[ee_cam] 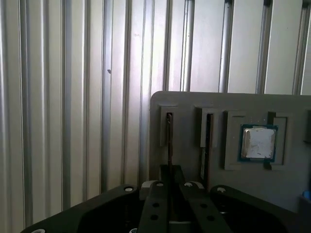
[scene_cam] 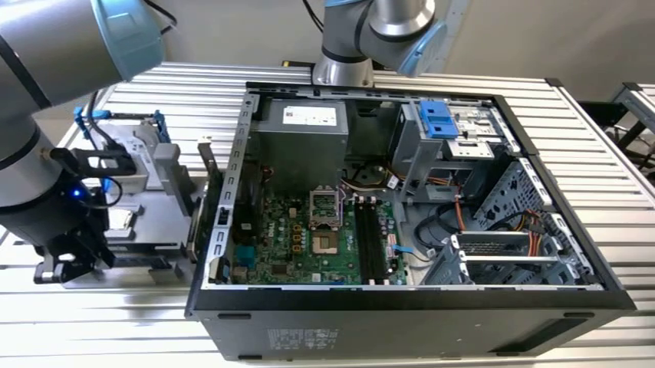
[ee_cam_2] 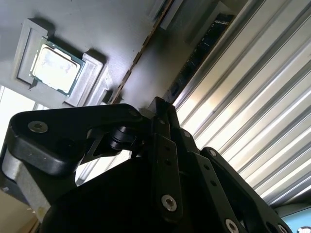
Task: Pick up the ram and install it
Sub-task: 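Pick up the ram and move it above insertion slot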
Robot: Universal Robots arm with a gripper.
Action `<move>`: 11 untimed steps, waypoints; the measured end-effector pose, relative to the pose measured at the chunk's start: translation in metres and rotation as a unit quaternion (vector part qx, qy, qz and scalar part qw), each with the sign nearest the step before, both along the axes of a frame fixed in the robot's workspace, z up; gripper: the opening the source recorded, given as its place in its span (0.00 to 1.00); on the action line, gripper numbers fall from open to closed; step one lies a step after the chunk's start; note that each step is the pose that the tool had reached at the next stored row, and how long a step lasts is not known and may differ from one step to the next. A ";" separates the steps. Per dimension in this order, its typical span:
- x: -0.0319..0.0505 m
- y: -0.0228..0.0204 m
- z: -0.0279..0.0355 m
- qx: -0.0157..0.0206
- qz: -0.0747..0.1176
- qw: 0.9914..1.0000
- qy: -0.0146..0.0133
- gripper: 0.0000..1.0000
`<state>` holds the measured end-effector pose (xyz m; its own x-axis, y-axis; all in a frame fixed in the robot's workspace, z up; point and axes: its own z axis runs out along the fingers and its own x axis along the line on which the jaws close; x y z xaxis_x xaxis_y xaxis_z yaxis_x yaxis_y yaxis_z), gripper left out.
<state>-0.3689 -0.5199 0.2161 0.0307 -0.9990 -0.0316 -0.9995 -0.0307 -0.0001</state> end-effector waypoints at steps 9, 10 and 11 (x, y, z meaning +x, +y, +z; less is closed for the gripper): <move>0.0000 0.0000 0.0064 0.000 0.000 1.000 0.000 0.00; 0.0000 0.0000 0.0069 0.000 0.000 1.000 0.000 0.00; 0.0000 0.0000 0.0075 0.000 0.000 1.000 0.000 0.00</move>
<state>-0.3689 -0.5199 0.2237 0.0302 -0.9990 -0.0315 -0.9995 -0.0302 0.0000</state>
